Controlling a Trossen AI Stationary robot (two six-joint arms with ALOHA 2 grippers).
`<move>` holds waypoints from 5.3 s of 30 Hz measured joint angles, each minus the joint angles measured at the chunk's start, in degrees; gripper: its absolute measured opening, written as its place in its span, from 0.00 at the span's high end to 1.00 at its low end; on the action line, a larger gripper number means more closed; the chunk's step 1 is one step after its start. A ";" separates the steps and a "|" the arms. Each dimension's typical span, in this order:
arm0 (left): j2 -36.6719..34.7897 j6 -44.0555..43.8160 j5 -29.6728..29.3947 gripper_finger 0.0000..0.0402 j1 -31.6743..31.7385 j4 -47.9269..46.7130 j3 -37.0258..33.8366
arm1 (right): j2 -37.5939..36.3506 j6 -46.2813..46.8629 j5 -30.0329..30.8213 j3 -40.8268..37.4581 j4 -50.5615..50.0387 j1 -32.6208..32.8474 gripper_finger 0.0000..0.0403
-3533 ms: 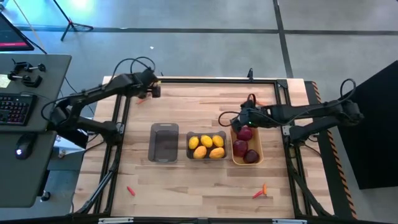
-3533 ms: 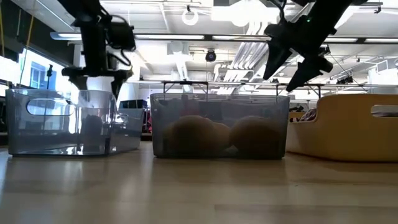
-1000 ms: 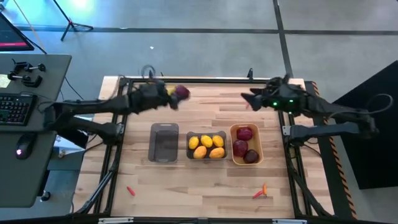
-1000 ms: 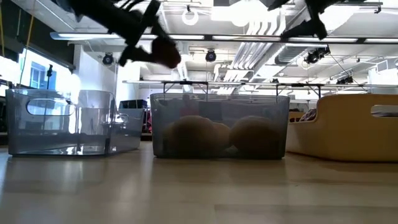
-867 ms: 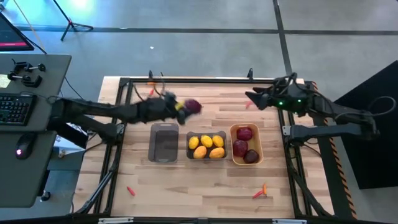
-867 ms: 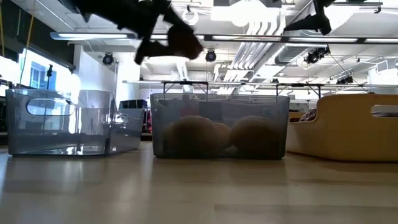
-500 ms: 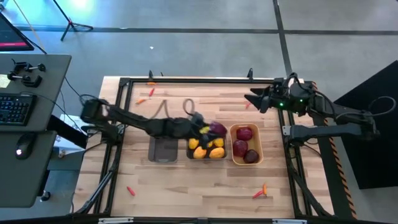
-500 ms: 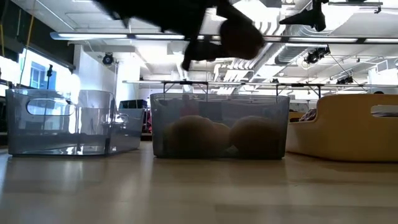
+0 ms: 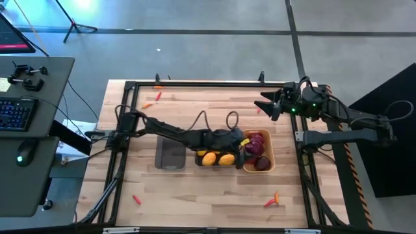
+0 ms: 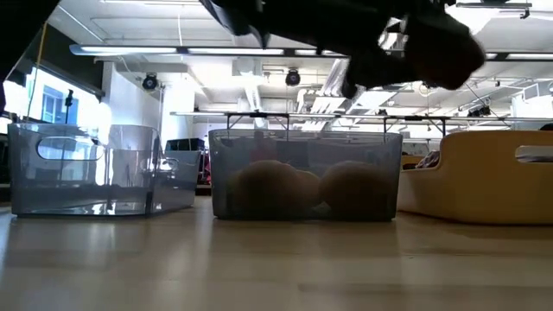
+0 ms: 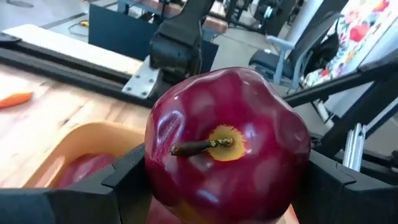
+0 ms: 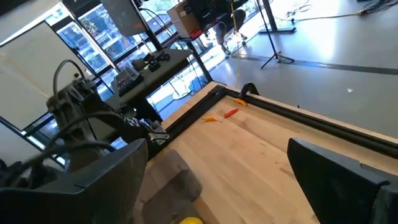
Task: Sort produce into baskets
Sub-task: Put the apple into the yellow bin, then put the orange chili pepper into the left black bin
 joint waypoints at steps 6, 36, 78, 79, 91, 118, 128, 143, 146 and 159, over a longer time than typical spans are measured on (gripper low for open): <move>4.14 -6.11 -0.43 0.32 1.11 -0.37 3.25 | 0.19 1.57 0.53 0.00 -0.02 0.00 0.07; 4.38 -1.86 5.10 0.02 3.39 1.35 3.46 | 4.50 3.08 3.31 0.00 0.49 0.00 0.07; -51.67 -15.61 6.58 0.02 29.95 -23.60 -49.99 | 33.68 34.57 -4.82 -8.02 -16.23 -28.47 0.07; -51.69 -14.33 8.07 0.02 31.19 -23.55 -49.99 | 34.80 35.20 -5.44 -8.02 -14.66 -28.82 0.07; -51.69 -4.59 18.01 0.02 40.59 -20.51 -49.99 | 46.03 40.62 -3.14 0.54 -18.60 -29.29 0.07; -51.69 -3.47 24.76 0.02 42.08 -22.24 -49.97 | 56.35 43.56 -1.63 4.83 -23.37 -31.19 0.38; -52.78 -3.65 31.46 0.02 42.67 -19.28 -49.97 | 57.86 39.92 -1.20 5.07 -21.60 -31.15 0.71; -68.40 -7.80 31.34 0.02 51.46 -10.38 -49.83 | 53.09 23.77 -9.13 4.68 9.85 -21.02 0.96; -70.08 -11.96 31.60 0.02 51.87 -6.23 -49.83 | 53.89 23.48 -13.92 4.83 24.95 -15.67 0.99; -70.79 -32.10 31.30 0.02 41.65 18.28 -49.83 | 60.40 12.13 -18.99 5.67 53.29 5.76 0.98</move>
